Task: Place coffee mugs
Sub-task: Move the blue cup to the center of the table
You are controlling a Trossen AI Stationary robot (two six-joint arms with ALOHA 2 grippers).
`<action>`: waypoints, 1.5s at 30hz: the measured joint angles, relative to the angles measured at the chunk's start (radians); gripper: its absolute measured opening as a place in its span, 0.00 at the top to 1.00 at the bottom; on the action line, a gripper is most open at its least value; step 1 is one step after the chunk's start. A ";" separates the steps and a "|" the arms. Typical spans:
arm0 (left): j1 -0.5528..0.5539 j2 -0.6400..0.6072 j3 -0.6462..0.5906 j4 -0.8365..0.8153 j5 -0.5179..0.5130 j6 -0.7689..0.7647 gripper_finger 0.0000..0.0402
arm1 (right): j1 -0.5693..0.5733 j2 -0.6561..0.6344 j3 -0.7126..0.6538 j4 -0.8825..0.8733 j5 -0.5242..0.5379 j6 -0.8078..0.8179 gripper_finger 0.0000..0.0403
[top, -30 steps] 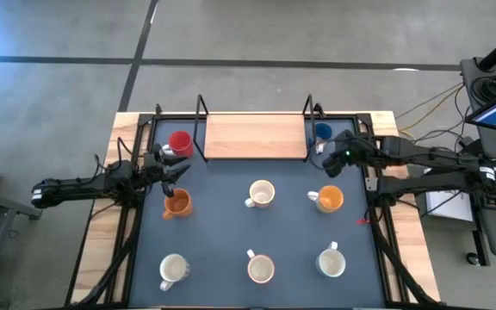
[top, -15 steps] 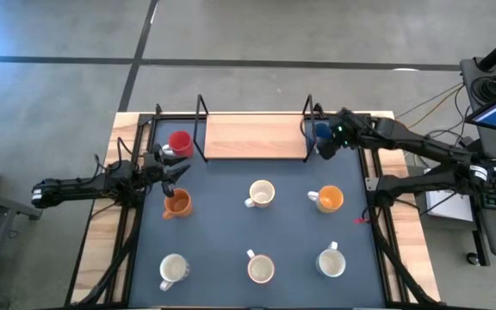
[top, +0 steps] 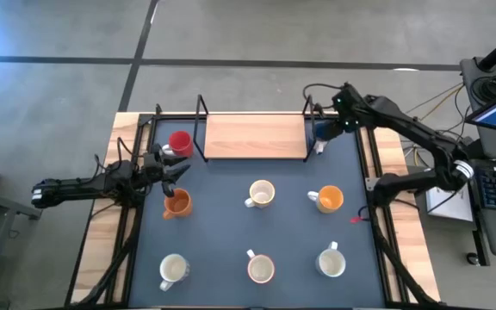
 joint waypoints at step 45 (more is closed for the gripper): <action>0.000 0.000 0.000 0.000 0.000 0.000 0.65 | -0.127 0.121 0.000 0.013 -0.052 -0.062 0.97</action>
